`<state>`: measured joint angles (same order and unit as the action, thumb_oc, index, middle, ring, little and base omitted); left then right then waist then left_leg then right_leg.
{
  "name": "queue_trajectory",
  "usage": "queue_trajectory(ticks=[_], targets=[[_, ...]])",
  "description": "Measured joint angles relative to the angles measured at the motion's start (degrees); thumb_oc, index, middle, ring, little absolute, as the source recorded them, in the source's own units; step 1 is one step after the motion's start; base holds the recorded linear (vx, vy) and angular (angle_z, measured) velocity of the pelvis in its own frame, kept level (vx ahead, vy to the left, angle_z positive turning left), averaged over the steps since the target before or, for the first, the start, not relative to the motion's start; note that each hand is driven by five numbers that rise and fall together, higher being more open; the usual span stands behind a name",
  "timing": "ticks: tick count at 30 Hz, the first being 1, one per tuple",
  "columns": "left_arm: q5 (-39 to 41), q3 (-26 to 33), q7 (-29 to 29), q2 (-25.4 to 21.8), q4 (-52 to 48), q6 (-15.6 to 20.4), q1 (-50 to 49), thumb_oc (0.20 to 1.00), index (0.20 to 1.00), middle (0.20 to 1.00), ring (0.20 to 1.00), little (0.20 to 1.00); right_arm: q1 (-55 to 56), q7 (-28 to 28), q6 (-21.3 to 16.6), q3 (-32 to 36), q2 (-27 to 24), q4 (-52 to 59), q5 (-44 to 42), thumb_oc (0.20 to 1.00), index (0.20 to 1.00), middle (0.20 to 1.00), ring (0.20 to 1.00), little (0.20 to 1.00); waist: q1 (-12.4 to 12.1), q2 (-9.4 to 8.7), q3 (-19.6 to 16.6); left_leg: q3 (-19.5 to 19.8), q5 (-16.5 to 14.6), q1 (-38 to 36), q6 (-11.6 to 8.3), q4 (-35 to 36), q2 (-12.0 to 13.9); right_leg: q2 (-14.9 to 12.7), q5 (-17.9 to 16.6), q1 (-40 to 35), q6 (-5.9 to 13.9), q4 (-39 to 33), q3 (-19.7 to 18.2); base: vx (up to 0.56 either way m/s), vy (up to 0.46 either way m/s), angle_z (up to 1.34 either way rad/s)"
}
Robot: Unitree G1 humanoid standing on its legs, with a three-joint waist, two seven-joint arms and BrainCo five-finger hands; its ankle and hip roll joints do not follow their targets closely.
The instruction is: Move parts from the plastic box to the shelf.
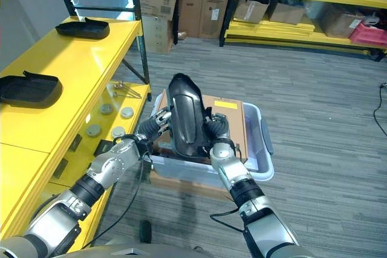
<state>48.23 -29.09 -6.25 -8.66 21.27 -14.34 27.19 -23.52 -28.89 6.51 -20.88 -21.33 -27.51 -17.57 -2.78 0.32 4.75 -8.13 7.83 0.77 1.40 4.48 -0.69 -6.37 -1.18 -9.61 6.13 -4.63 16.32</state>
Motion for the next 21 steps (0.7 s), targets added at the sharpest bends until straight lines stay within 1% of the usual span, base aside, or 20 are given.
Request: queue_trajectory(ticks=[1, 3, 4, 6, 10, 14, 21], targets=[[-0.12, -0.30, -0.01, -0.10, 0.26, -0.61, 0.00, 1.000, 1.000, 1.000, 1.000, 1.000, 0.00, 0.00, 0.02, -0.58, -0.01, -0.73, -0.02, 0.200, 0.200, 0.200, 0.200, 0.200, -0.02, 0.00, -0.21, 0.00, -0.01, 0.00, 0.00, 0.00, 0.00, -0.01, -0.01, 0.01, 0.00, 0.00, -0.02, 0.00, 0.000, 0.00], [-2.37, -1.47, -0.70, -1.01, 1.34, -3.55, 0.02, 1.000, 1.000, 1.000, 1.000, 1.000, 0.00, -0.03, 0.02, -1.47, 0.02, -1.57, 0.00, 0.200, 0.200, 0.200, 0.200, 0.200, 0.06, 0.09, -0.56, -0.01, -0.29, -0.05, -0.41, 0.01, 0.01, -0.01, -0.08, 0.01, 0.01, 0.00, -0.16, 0.00, 0.000, 0.00], [-2.47, -1.74, -0.72, -1.04, 1.86, -4.38, 0.08, 1.000, 1.000, 1.000, 1.000, 1.000, 0.00, -0.02, 0.02, -1.48, 0.01, -1.64, -0.01, 0.200, 0.200, 0.200, 0.200, 0.200, 0.06, 0.08, -0.57, -0.01, -0.29, -0.05, -0.41, 0.01, 0.02, -0.01, -0.10, 0.01, 0.00, -0.01, -0.16, 0.00, 0.000, 0.00], [-3.51, -3.91, -0.63, -1.41, 2.01, -6.72, 0.10, 1.000, 1.000, 1.000, 1.000, 1.000, -0.01, 0.03, 0.00, -1.47, 0.20, -1.62, -0.04, 0.200, 0.200, 0.200, 0.200, 0.200, 0.04, 0.09, -0.60, -0.02, -0.30, -0.05, -0.41, 0.01, 0.00, -0.04, -0.12, 0.02, 0.01, 0.00, -0.16, 0.00, 0.000, 0.00], [-5.29, -5.92, -0.57, -1.53, 2.10, -9.29, 0.09, 1.000, 1.000, 1.000, 1.000, 1.000, -0.02, 0.08, 0.00, -2.05, 0.54, -1.62, -0.04, 0.200, 0.200, 0.200, 0.200, 0.200, -0.05, 0.10, -0.61, -0.03, -0.24, -0.06, -0.29, 0.00, -0.01, -0.07, -0.12, 0.02, 0.01, 0.00, -0.15, 0.00, 0.000, 0.00], [-8.03, -5.95, -0.49, -1.64, 2.81, -10.29, 0.10, 1.000, 1.000, 1.000, 1.000, 1.000, -0.02, 0.04, 0.00, -3.37, 0.52, -1.64, -0.06, 0.200, 0.200, 0.200, 0.200, 0.200, -0.05, 0.20, -0.72, -0.06, -0.05, -0.08, 0.03, 0.01, -0.01, -0.07, -0.11, 0.01, 0.01, 0.00, -0.13, 0.00, 0.000, 0.00], [-7.78, -5.98, 1.56, -1.45, 3.79, -10.17, 0.10, 1.000, 1.000, 1.000, 1.000, 1.000, -0.02, 0.03, 0.00, -3.67, 0.77, -1.64, -0.12, 0.200, 0.200, 0.200, 0.200, 0.200, -0.20, 0.28, -0.84, -0.14, -0.06, -0.42, 0.03, 0.01, -0.01, -0.14, -0.11, -0.26, 0.01, -0.01, -0.15, 0.00, 0.000, 0.00]])
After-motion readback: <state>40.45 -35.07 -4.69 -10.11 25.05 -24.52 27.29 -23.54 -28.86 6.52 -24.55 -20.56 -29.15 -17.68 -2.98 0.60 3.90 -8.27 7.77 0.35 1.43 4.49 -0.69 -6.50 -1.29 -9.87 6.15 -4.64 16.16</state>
